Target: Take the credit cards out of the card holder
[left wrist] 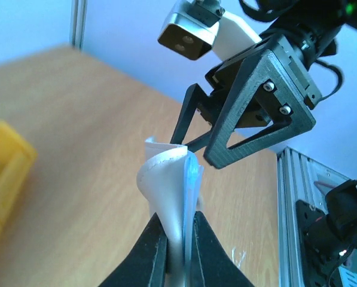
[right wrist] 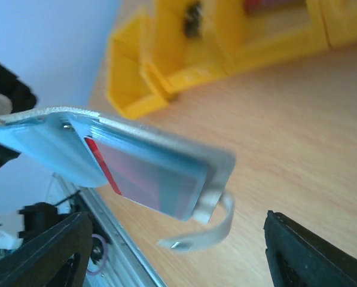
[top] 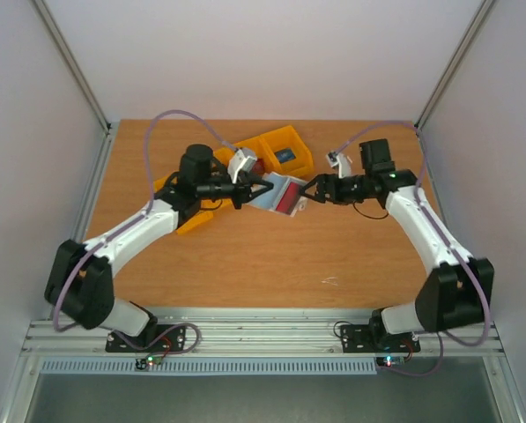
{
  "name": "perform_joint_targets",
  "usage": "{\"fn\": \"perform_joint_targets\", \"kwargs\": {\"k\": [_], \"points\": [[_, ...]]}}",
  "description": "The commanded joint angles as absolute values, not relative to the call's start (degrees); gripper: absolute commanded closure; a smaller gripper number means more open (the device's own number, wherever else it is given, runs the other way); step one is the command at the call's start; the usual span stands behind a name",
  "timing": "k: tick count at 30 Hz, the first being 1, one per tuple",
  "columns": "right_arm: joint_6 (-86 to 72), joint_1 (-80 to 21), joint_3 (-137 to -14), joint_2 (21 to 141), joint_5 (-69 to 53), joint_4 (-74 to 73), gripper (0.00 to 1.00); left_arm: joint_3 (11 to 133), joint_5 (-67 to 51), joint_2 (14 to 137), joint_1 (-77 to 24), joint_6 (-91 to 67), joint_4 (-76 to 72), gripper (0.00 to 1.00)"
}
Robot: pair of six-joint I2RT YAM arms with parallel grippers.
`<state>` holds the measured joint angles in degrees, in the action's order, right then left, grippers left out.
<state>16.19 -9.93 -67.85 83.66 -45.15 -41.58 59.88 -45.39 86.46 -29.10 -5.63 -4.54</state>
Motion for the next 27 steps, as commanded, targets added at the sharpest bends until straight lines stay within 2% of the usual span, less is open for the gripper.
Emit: {"fn": "perform_joint_targets", "kwargs": {"k": [1, 7, 9, 15, 19, 22, 24, 27], "points": [[21.65, -8.53, -71.04, 75.43, -54.31, -36.28, 0.19, 60.56, -47.87, 78.41, -26.88, -1.50, -12.90, 1.00], [19.54, -8.80, -78.84, 73.96, -64.92, -29.65, 0.13, 60.37, -50.33, 71.66, -25.58, -10.38, -25.81, 1.00], [18.77, -9.71, -80.22, 74.30, -66.87, -28.13, 0.07, 60.02, -50.27, 70.49, -25.63, -14.18, -28.94, 1.00], [21.82, -12.55, -82.58, 75.00, -65.70, -31.23, 0.03, 59.37, -49.71, 67.69, -25.66, -17.12, -31.50, 1.00], [21.14, -12.61, -83.25, 75.74, -67.20, -30.26, 0.05, 59.24, -50.72, 66.75, -25.66, -17.78, -32.86, 1.00], [20.05, -13.27, -84.55, 77.20, -69.17, -29.82, 0.20, 59.08, -50.17, 66.65, -25.66, -18.14, -32.92, 1.00], [20.00, -13.84, -85.53, 78.18, -70.58, -30.91, 0.39, 59.06, -49.84, 66.62, -25.66, -18.57, -32.79, 1.00], [18.93, -14.38, -85.90, 78.89, -72.04, -30.16, 0.60, 59.02, -49.83, 66.62, -25.66, -18.72, -32.83, 1.00]]}}
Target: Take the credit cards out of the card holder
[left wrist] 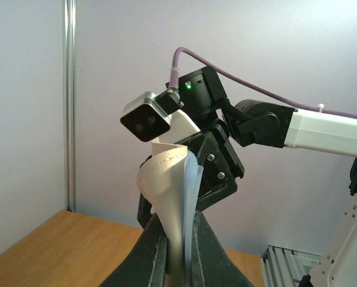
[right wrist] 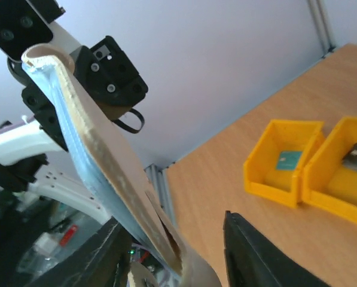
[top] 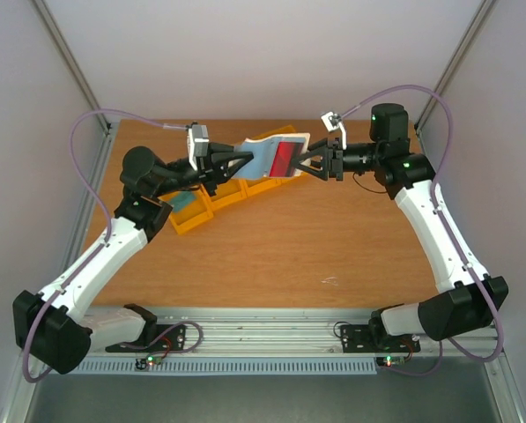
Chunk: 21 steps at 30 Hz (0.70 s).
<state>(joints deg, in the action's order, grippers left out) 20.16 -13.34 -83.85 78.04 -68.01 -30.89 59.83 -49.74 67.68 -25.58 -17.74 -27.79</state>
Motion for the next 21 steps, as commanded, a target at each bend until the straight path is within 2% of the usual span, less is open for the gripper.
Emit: {"fn": "perform_joint_targets", "kwargs": {"k": [1, 5, 6, 9, 10, 12, 14, 17, 21], "points": [[18.49, -14.48, -85.87, 79.00, -72.29, -29.74, 0.66, 58.99, -49.71, 66.62, -25.66, -18.84, -32.71, 1.00], [17.37, -14.50, -85.85, 79.01, -73.40, -28.31, 0.95, 58.78, -48.92, 66.46, -25.66, -19.10, -32.01, 1.00], [17.32, -14.50, -85.87, 79.04, -73.53, -28.30, 0.98, 58.80, -48.12, 66.30, -25.60, -19.22, -31.36, 1.00], [17.19, -14.46, -85.80, 78.85, -73.44, -28.56, 0.99, 58.31, -43.11, 65.83, -25.48, -19.03, -27.70, 1.00], [17.10, -14.45, -85.78, 78.91, -73.11, -28.71, 0.99, 58.01, -39.30, 65.57, -25.49, -18.93, -26.06, 0.95], [16.83, -14.48, -85.97, 79.04, -71.35, -29.69, 0.99, 57.35, -32.23, 65.16, -25.49, -18.90, -21.54, 0.70], [17.69, -14.41, -87.34, 79.87, -67.63, -33.15, 0.99, 56.97, -25.58, 64.96, -25.41, -17.46, -17.03, 0.55], [19.52, -14.39, -91.17, 82.70, -59.66, -42.33, 0.99, 56.01, -16.72, 64.25, -25.19, -13.58, -11.36, 0.46], [19.09, -14.49, -96.61, 87.09, -44.03, -54.91, 0.99, 54.47, -11.17, 63.28, -24.92, -8.29, -8.76, 0.38]]}}
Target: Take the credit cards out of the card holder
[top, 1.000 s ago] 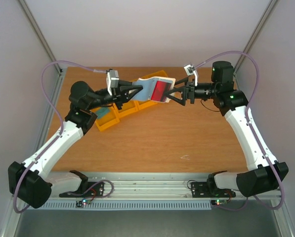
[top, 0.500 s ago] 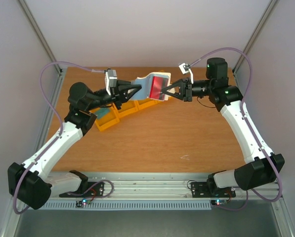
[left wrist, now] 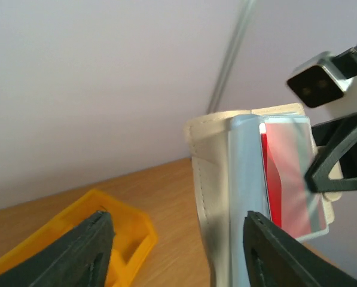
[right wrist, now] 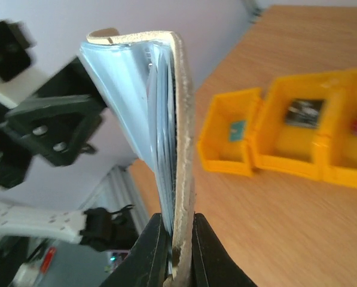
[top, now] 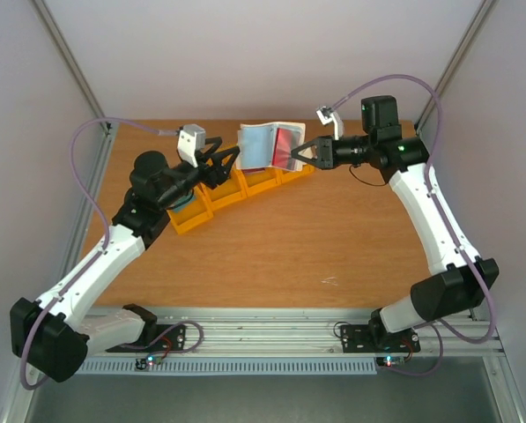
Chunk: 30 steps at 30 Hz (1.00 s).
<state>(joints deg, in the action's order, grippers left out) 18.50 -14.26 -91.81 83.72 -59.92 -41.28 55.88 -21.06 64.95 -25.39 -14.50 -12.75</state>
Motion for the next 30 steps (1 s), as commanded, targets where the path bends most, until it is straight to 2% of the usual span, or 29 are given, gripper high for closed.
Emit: {"fn": "perform_joint_targets", "kwargs": {"k": [1, 4, 5, 8, 12, 16, 26, 30], "points": [[18.67, -14.57, -97.54, 87.92, -40.92, -56.66, 0.99, 54.23, -10.86, 63.09, -24.86, -7.55, -8.57, 0.37], [17.99, -15.55, -98.62, 88.66, -37.64, -57.90, 0.99, 53.59, -12.17, 62.57, -24.79, -5.49, -8.78, 0.37], [18.19, -16.15, -98.90, 88.74, -37.16, -57.85, 0.99, 53.42, -14.88, 62.42, -24.79, -4.87, -9.05, 0.42], [20.04, -18.99, -100.36, 89.47, -37.54, -58.11, 0.99, 52.33, -34.80, 62.15, -24.79, 1.62, -10.85, 0.55], [23.51, -22.92, -101.58, 90.19, -41.98, -57.14, 0.99, 52.46, -48.13, 65.22, -24.79, -10.55, -17.06, 0.62], [26.93, -25.03, -101.00, 89.00, -48.80, -54.61, 0.99, 53.80, -49.70, 67.45, -24.79, -20.14, -18.39, 0.64], [29.94, -25.22, -96.94, 84.38, -58.99, -47.08, 0.99, 54.57, -48.82, 66.93, -24.26, -21.80, -16.02, 0.73], [29.21, -25.67, -96.34, 84.09, -61.00, -44.08, 0.99, 54.37, -53.19, 67.06, -24.84, -20.93, -19.80, 0.74]]}}
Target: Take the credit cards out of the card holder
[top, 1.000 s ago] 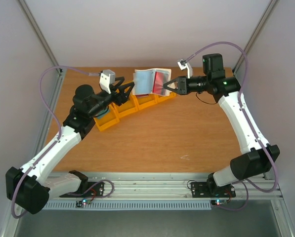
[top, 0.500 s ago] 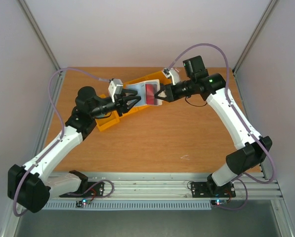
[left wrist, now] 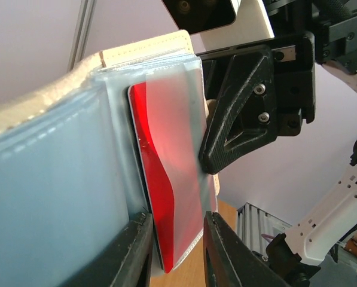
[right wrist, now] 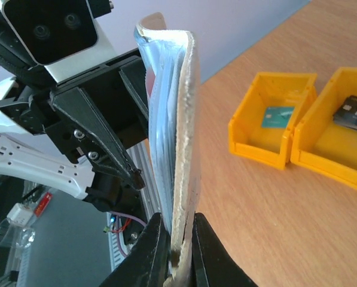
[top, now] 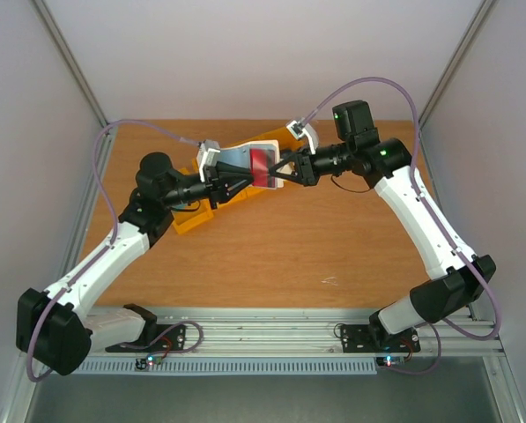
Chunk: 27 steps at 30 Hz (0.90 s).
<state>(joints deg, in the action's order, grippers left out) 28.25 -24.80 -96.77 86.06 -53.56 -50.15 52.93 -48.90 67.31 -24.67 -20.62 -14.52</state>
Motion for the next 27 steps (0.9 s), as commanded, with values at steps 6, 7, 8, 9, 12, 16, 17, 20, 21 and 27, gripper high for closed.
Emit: {"fn": "perform_joint_targets", "kwargs": {"k": [6, 7, 8, 9, 12, 16, 17, 20, 21, 27], "points": [[29.54, -27.31, -96.80, 85.46, -61.79, -42.34, 0.99, 54.62, -52.74, 67.34, -25.40, -20.96, -21.97, 0.78], [29.67, -27.55, -96.85, 85.74, -61.91, -42.36, 0.99, 54.59, -52.72, 67.47, -25.40, -21.36, -22.68, 0.77], [29.74, -27.81, -96.96, 86.16, -61.96, -42.36, 0.99, 54.58, -52.80, 67.62, -25.44, -21.62, -23.51, 0.76], [29.81, -28.18, -97.09, 86.59, -61.98, -42.36, 0.99, 54.65, -52.82, 67.73, -25.48, -22.04, -25.12, 0.76], [30.10, -28.83, -97.18, 87.71, -60.64, -42.12, 0.99, 55.03, -52.95, 68.12, -25.66, -23.24, -28.08, 0.77], [29.15, -28.91, -97.01, 88.69, -58.43, -40.35, 0.99, 55.37, -53.95, 68.53, -25.66, -23.30, -28.89, 0.94], [29.10, -28.90, -97.09, 88.95, -58.63, -40.19, 0.99, 55.31, -53.89, 68.39, -25.66, -23.09, -28.91, 0.99], [29.34, -28.63, -96.91, 88.97, -59.20, -40.40, 0.99, 54.83, -53.14, 67.80, -25.66, -23.26, -28.67, 1.00], [29.24, -28.31, -96.63, 88.81, -59.54, -40.43, 0.99, 54.64, -52.91, 67.44, -25.39, -23.33, -28.46, 1.00], [28.44, -25.52, -95.93, 88.42, -63.47, -42.22, 0.76, 53.59, -52.49, 66.11, -23.38, -25.38, -28.00, 1.00]]}}
